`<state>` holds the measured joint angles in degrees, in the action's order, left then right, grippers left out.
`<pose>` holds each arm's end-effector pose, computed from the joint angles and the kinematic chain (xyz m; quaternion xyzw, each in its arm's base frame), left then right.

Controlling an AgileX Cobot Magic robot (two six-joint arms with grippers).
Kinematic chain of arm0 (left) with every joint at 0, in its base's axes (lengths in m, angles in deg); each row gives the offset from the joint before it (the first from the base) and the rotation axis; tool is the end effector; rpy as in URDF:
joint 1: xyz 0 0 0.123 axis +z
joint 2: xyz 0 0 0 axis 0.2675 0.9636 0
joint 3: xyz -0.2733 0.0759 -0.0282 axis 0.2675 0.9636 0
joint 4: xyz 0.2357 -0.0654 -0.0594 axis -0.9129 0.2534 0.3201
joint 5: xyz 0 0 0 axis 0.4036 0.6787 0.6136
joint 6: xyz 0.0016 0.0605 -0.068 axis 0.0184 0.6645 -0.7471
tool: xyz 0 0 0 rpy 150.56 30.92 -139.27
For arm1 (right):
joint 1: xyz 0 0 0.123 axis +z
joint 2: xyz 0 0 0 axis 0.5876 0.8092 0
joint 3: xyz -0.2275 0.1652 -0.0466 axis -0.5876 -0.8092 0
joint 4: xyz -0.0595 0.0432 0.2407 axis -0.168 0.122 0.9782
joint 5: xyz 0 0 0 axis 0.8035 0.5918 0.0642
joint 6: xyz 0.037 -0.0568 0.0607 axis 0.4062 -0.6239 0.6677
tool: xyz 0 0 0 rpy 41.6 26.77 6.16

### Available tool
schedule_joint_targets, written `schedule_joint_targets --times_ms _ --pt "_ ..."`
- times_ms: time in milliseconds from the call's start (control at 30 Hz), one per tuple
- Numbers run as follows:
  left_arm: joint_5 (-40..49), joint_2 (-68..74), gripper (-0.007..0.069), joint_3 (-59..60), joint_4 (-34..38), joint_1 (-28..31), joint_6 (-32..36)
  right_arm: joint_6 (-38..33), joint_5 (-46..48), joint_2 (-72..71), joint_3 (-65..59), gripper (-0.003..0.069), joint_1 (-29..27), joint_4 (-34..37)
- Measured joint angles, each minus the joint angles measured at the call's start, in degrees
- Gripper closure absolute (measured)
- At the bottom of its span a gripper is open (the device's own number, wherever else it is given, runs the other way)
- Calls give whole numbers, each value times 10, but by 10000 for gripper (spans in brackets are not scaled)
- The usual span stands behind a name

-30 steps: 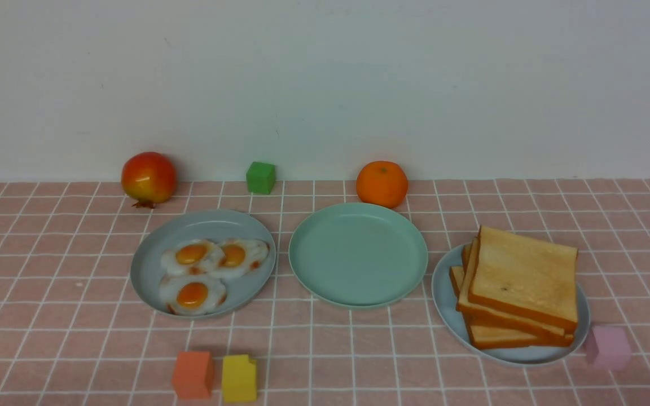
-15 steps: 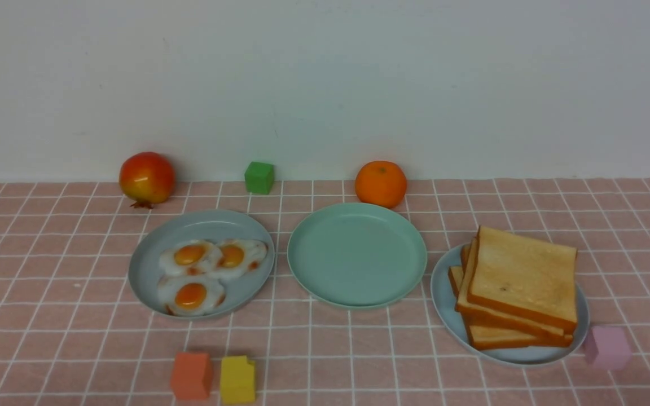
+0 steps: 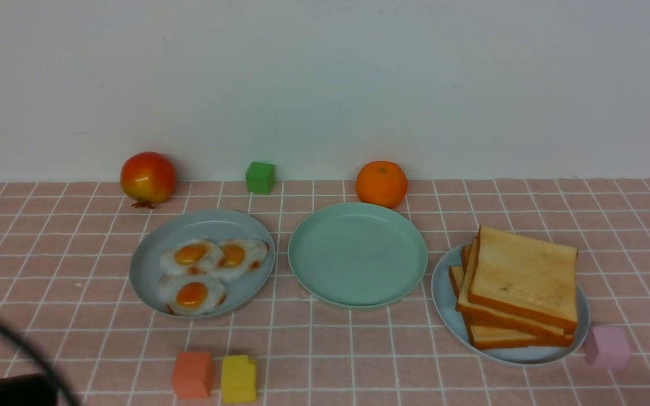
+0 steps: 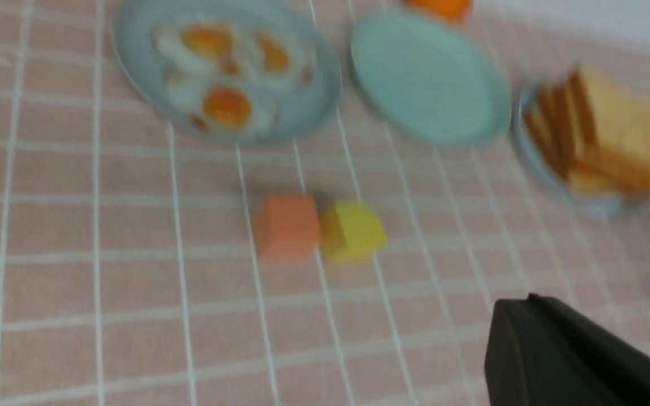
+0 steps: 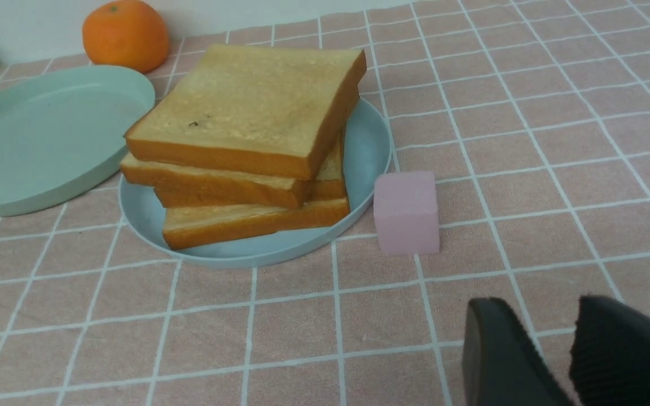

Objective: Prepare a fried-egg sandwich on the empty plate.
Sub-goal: Grab a slice of bread with your right arm

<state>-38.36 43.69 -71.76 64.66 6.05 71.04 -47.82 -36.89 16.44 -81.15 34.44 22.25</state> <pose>0.0850 -0.0417 0.3119 -0.0059 0.8779 -0.2444 0.4118 0.0519 0.0012 0.1707 0.0303 0.8088 0.0236 0.5868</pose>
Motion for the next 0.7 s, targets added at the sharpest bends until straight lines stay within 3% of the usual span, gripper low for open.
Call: schedule_joint_targets --times_ms 133,267,367,467,600,667,700 --pt "9 100 612 -51 -34 -35 3 0 0 0 0 419 0 0" --pt "-53 194 612 -79 -49 -41 3 0 0 0 0 419 0 0" --pt "-33 251 612 -107 -46 -41 5 0 0 0 0 419 0 0" --pt "36 349 612 -175 -46 -41 53 0 0 0 0 419 0 0" --pt "52 407 612 -208 -26 -41 82 0 -4 0 0 419 0 -1" --pt "49 409 612 -209 -17 -41 90 15 -10 0 0 419 0 12" --pt "47 412 612 -212 -3 -41 106 51 -25 0 -2 419 0 62"
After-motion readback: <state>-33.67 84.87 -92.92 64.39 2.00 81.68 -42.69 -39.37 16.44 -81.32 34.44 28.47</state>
